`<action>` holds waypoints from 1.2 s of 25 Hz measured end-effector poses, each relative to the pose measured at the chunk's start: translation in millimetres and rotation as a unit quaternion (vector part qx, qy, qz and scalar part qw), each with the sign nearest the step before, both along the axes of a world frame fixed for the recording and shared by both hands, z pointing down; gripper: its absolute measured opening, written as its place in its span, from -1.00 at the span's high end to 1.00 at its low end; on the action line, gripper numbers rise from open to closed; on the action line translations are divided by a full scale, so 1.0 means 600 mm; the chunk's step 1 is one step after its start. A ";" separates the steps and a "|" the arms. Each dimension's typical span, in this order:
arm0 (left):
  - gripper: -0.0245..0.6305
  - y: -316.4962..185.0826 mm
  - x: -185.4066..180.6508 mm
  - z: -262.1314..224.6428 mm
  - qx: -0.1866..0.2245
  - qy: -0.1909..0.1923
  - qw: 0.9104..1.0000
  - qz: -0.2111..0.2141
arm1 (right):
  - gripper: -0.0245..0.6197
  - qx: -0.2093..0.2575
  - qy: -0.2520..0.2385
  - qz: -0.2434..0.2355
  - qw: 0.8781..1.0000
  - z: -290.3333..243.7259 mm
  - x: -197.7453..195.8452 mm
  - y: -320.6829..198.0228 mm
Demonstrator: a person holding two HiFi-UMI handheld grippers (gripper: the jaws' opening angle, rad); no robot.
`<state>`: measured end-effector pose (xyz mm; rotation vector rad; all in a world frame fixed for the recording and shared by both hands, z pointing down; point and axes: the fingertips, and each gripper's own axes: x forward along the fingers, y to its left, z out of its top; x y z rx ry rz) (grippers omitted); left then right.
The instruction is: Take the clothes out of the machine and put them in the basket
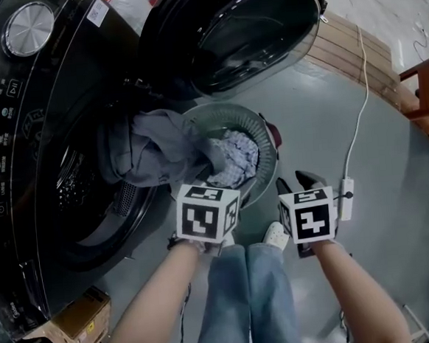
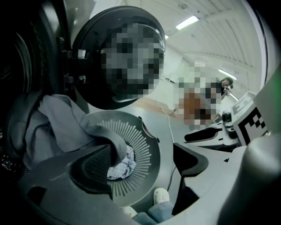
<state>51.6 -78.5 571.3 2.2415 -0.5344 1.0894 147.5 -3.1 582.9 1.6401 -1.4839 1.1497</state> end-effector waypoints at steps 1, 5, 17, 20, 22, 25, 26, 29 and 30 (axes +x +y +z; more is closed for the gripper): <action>-0.38 -0.007 -0.009 0.005 0.004 -0.006 1.000 -0.012 | 0.38 0.000 0.000 -0.003 1.000 0.000 -0.003 -0.002; -0.51 -0.049 -0.070 0.023 0.035 -0.041 0.997 -0.061 | 0.38 -0.002 -0.001 -0.014 1.000 0.002 -0.018 -0.013; -0.56 -0.214 -0.291 0.017 0.178 -0.177 0.962 -0.106 | 0.38 -0.002 -0.008 -0.032 0.999 0.014 -0.074 -0.057; -0.56 -0.256 -0.340 0.005 0.207 -0.198 0.949 -0.131 | 0.38 -0.004 -0.010 -0.039 0.999 0.017 -0.094 -0.066; -0.56 -0.284 -0.367 -0.001 0.214 -0.202 0.944 -0.151 | 0.38 -0.005 -0.009 -0.043 0.999 0.020 -0.104 -0.073; -0.56 -0.320 -0.399 0.004 0.216 -0.210 0.937 -0.176 | 0.38 -0.007 -0.009 -0.040 0.999 0.024 -0.116 -0.083; -0.56 -0.328 -0.406 0.010 0.213 -0.215 0.936 -0.178 | 0.38 -0.007 -0.009 -0.038 0.999 0.024 -0.120 -0.086; -0.56 -0.344 -0.414 0.034 0.198 -0.224 0.939 -0.170 | 0.38 -0.006 -0.011 -0.038 0.999 0.026 -0.135 -0.098; -0.56 -0.347 -0.412 0.042 0.193 -0.224 0.941 -0.166 | 0.38 -0.006 -0.012 -0.039 0.999 0.028 -0.140 -0.101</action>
